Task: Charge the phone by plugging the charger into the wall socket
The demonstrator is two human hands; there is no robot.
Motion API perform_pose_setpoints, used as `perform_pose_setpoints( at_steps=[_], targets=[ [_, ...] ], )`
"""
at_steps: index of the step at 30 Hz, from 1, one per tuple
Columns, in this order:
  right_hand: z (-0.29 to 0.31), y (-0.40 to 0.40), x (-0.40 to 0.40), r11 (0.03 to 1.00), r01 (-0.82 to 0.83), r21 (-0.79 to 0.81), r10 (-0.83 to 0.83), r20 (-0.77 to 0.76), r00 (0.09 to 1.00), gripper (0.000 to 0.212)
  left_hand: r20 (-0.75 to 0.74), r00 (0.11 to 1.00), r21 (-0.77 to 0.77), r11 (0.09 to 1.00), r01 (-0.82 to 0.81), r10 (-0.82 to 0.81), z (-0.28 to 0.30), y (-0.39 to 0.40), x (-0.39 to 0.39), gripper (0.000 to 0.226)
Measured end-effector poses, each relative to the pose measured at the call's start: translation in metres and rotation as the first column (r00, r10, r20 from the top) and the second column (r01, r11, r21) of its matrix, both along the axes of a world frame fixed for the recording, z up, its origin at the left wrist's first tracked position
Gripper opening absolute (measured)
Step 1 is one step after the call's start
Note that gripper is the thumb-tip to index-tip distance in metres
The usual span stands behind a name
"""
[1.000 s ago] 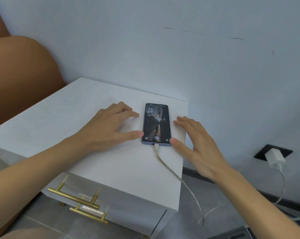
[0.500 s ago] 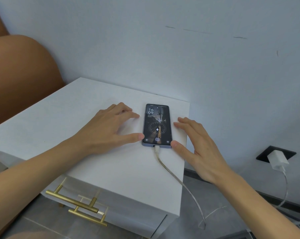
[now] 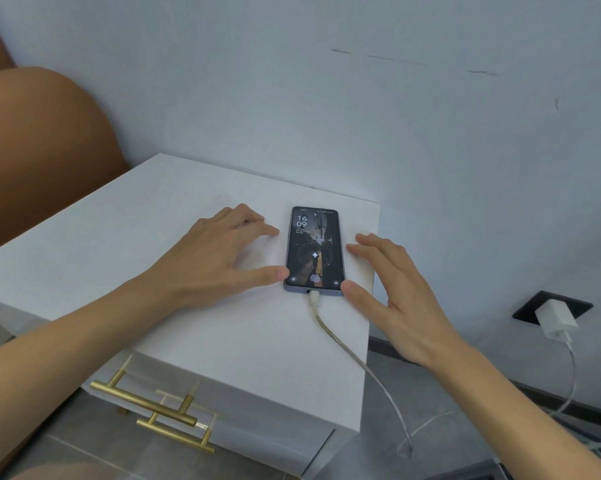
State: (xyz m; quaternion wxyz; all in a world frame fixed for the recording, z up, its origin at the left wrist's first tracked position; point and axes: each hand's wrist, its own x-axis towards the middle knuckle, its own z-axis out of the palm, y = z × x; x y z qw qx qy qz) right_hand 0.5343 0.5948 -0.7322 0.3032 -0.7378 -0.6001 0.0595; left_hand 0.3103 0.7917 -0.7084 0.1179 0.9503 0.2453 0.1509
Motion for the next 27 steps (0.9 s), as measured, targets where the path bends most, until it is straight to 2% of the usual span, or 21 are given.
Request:
perform_pose_setpoints(
  at_steps=[22,27],
  targets=[
    [-0.0002,0.0005,0.0000,1.000,0.006,-0.003,-0.006,-0.010,1.000,0.063,0.007,1.000,0.006,1.000,-0.003,0.003,-0.0017,0.0011,-0.0002,0.079],
    [-0.0008,0.0014,0.0001,1.000,0.008,-0.011,-0.008,-0.010,1.000,0.069,0.013,1.000,0.011,1.000,-0.003,0.003,-0.0015,0.0017,0.0004,0.078]
  ],
)
